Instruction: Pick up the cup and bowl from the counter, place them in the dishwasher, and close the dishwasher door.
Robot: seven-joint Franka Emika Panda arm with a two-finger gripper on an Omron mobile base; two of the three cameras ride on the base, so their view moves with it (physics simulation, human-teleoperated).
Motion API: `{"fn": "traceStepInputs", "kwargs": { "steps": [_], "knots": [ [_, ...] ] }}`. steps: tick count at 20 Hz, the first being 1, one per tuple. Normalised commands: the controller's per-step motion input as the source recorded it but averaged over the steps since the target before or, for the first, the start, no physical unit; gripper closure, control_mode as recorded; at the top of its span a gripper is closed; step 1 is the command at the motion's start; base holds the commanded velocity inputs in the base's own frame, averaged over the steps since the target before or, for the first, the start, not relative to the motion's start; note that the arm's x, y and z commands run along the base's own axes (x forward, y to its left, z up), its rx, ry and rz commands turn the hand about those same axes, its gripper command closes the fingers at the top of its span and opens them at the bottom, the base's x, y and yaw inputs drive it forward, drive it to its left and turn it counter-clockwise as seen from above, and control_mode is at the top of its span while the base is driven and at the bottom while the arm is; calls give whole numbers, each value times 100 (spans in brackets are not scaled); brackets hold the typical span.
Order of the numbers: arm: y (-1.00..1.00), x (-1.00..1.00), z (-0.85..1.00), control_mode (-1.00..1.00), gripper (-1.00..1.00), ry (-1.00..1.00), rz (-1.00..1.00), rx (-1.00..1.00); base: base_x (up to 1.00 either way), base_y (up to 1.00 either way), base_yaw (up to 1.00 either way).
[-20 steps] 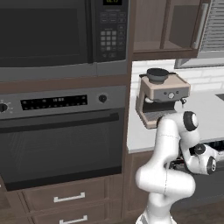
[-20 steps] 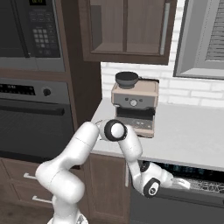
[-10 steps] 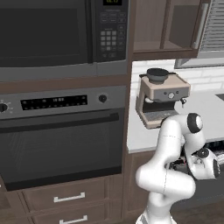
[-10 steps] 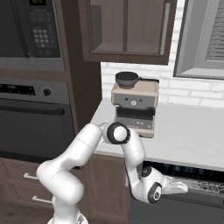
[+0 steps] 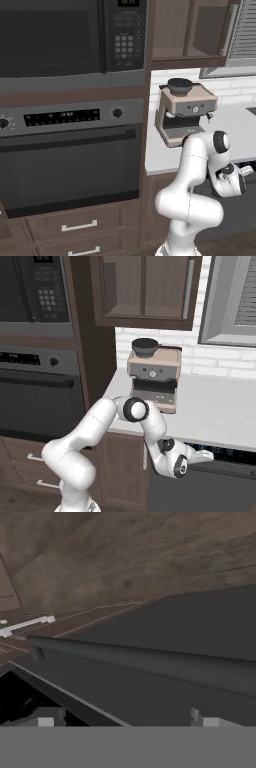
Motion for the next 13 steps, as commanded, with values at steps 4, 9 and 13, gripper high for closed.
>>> {"fn": "traceStepInputs", "kwargs": {
  "steps": [4,9,13],
  "knots": [
    [38,9,-100,-100,-100,-37,27,-20,0,0,0],
    [41,0,-100,-100,-100,-36,30,-17,0,0,0],
    [46,0,-100,-100,-100,-41,32,-19,0,0,0]
  ]
}}
